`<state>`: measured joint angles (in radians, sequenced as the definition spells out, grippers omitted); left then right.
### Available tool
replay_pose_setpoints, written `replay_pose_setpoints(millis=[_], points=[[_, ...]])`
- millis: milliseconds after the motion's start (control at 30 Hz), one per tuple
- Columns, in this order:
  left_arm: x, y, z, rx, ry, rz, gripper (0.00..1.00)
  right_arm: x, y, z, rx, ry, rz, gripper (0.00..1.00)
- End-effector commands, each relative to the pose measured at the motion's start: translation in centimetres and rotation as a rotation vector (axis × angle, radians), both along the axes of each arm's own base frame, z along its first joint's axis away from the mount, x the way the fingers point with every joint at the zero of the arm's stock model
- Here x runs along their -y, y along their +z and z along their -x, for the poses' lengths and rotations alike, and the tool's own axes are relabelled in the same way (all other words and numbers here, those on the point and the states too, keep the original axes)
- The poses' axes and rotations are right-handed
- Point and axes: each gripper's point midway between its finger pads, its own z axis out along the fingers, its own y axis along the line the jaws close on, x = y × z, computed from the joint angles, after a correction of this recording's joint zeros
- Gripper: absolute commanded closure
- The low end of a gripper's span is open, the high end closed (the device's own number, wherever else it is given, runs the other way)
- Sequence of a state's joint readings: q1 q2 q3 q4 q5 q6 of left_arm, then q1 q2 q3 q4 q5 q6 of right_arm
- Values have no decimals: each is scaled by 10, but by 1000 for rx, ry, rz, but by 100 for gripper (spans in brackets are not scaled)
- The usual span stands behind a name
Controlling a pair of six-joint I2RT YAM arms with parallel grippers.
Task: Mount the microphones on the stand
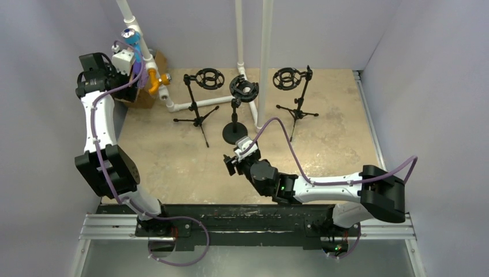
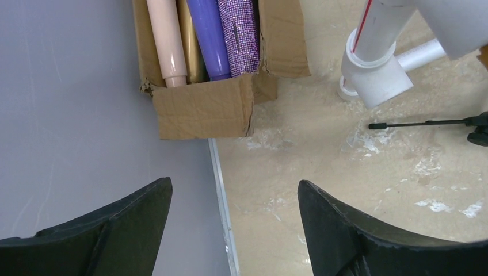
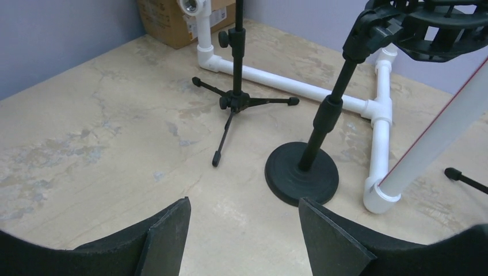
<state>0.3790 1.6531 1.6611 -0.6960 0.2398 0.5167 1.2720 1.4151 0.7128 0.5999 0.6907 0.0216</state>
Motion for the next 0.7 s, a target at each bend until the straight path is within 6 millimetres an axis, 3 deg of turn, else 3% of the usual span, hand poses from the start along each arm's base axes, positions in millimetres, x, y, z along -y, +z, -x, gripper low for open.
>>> replay_pose_setpoints(millis=[0, 100, 167, 233, 300, 400, 533, 667], points=[[-2, 0, -13, -57, -22, -121, 19, 8, 3, 5, -19, -18, -48, 27], [11, 2, -14, -109, -20, -119, 19, 7, -2, 6, -25, -12, -40, 28], [40, 8, -7, -104, -48, 0, 19, 7, -7, 7, -35, -11, -37, 28], [68, 2, -4, -68, -92, 108, 19, 7, -11, 7, -39, -13, -36, 27], [80, -4, -12, -10, -88, 169, 19, 4, -14, 7, -41, -4, -32, 27], [84, -16, -31, 37, -30, 265, 15, -1, -17, 9, -47, 14, -22, 27], [71, -28, -58, 133, 65, 298, 11, -4, -23, 10, -62, 20, -11, 27], [57, -27, -65, 253, 146, 296, 11, -10, -30, 10, -77, 20, 15, 27]])
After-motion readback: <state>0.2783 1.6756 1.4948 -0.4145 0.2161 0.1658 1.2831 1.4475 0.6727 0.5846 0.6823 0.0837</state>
